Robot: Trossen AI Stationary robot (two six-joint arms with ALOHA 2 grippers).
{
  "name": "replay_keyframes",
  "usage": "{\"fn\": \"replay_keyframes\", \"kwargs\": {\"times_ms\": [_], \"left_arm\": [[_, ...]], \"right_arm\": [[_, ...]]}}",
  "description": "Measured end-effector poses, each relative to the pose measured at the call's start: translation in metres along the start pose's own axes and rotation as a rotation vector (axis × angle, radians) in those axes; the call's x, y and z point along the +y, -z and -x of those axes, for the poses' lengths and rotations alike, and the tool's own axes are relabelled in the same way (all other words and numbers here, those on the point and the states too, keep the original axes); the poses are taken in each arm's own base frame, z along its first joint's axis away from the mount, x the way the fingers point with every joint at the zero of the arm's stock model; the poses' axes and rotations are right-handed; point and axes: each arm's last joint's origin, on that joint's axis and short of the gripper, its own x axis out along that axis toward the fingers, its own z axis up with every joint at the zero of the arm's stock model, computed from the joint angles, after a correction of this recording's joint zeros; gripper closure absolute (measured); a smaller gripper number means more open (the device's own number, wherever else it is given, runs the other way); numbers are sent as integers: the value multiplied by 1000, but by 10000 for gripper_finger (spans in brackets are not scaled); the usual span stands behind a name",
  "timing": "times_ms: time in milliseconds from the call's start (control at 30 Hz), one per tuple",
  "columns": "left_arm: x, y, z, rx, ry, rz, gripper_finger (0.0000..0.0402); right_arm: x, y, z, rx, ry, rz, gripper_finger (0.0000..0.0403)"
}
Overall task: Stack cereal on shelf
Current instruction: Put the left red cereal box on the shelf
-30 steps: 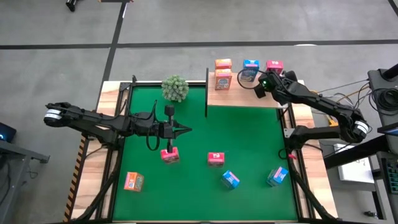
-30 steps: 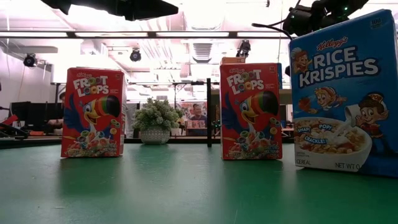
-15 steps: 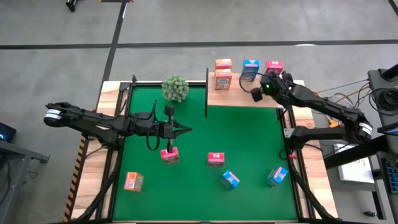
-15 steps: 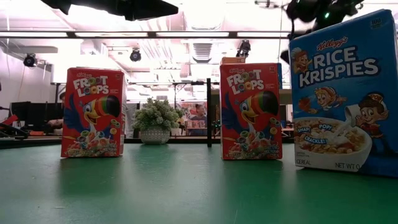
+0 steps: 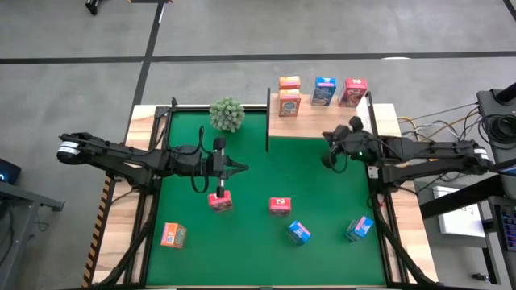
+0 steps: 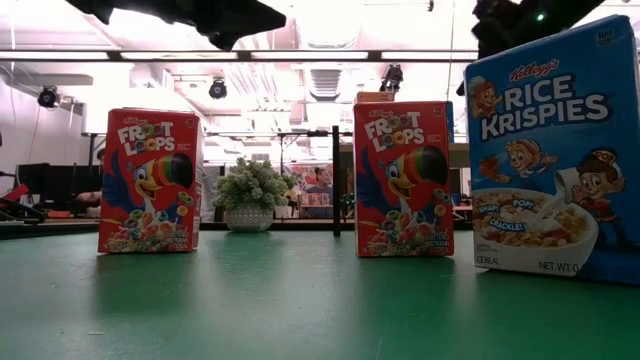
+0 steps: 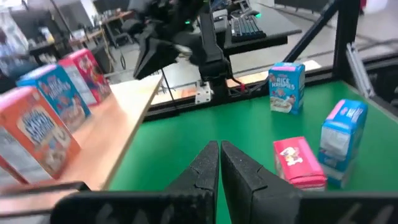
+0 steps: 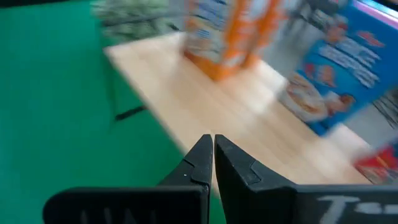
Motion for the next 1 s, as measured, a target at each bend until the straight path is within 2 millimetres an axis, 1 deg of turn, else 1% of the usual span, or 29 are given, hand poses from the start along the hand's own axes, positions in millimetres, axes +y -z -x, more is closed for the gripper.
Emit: {"fn": "replay_keyframes", "kwargs": {"times_ms": [200,267,400,533,633,767,867,1000], "left_arm": [[0,-1,0,-8,1,92,402],[0,-2,0,-25,-1,119,402],[1,-5,0,-54,-2,157,402],[-3,-6,1,-60,12,189,400],[-9,-7,-1,-58,35,219,388],[-17,-12,-7,-44,66,218,358],[-20,-15,-10,47,86,213,329],[-22,-14,-12,313,103,292,284]], "right_arm": [[14,10,3,-173,-87,112,394],[15,13,3,-219,-104,132,394],[16,18,4,-312,-214,175,394],[15,18,9,-425,-285,218,394],[13,16,13,-492,-277,237,394],[11,13,16,-535,-261,262,394],[10,11,18,-559,-250,281,394],[10,11,18,-562,-243,305,394]]}}
